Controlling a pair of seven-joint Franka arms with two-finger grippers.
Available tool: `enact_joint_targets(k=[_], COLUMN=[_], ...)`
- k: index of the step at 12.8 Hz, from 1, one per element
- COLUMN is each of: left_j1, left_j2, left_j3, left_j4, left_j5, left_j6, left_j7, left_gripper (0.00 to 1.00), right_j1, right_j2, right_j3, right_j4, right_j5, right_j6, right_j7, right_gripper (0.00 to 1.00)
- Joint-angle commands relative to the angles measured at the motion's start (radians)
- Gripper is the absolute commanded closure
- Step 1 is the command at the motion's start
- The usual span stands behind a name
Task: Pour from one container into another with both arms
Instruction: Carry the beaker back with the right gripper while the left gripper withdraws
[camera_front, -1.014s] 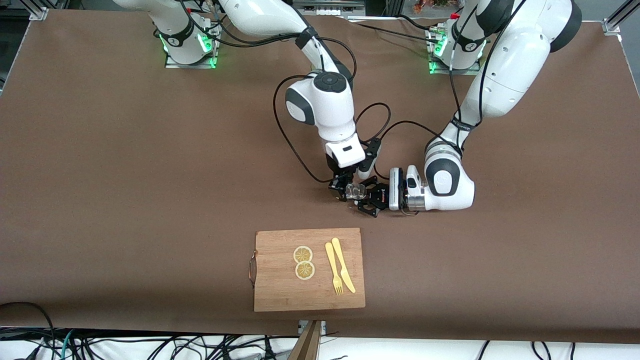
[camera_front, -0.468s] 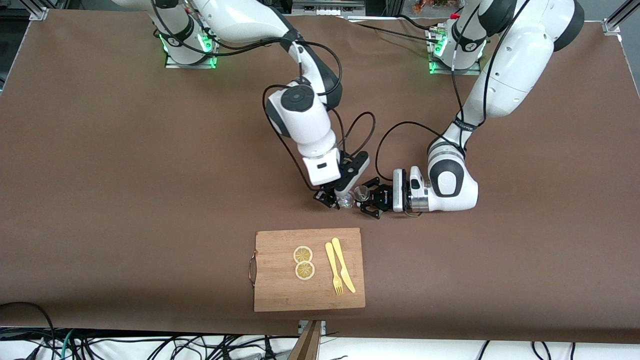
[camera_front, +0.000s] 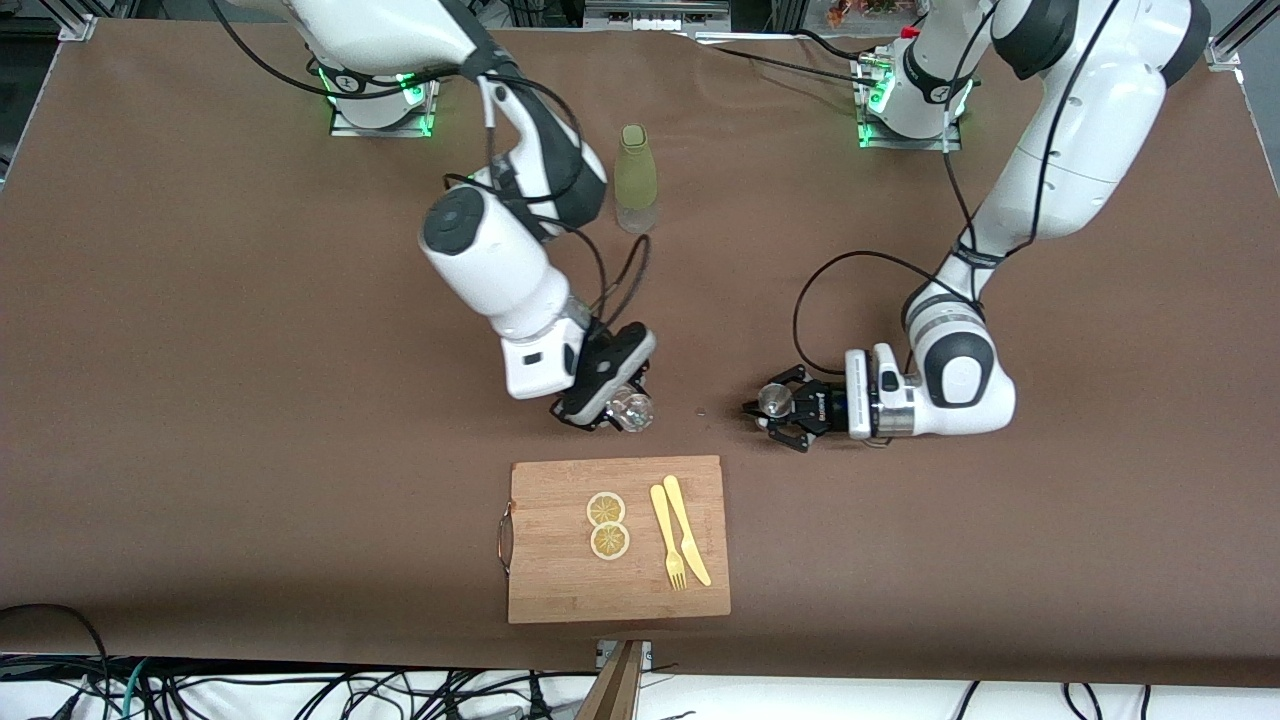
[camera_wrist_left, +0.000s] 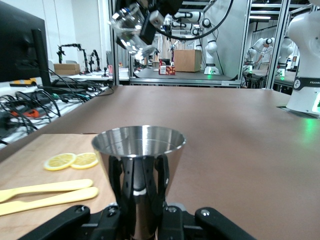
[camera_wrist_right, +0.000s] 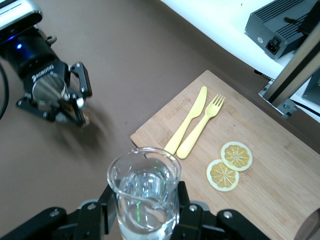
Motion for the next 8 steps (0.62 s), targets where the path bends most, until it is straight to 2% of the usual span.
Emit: enact_joint_targets(k=[1,4,8], left_j1=[0.083,0.188,0.330], left_j2=[-0.061,-0.060,-0.058], left_j3=[0.000,0.008,0.008], left_j4=[-0.030,-0.030,-0.022], left_j5=[0.107,0.191,0.299], left_j6=[-0.053,-0.163,-0.251], left_j7=[-0.008,-0.005,0.003], left_gripper=[1.00,1.00,1.00], right_j1=[-0.130,-0.275,-0.447], right_j2=[-0.129,-0.209,-0.291], right_j3=[0.097,0.163,0.201], right_j4=[-0.158,-0.243,-0.327], right_j5=[0.139,0.301,0.430], right_j6=[0.001,-0.059,-0.232], right_j7=[-0.173,-0.372,-0.610], right_gripper=[0.69,0.69,0.69])
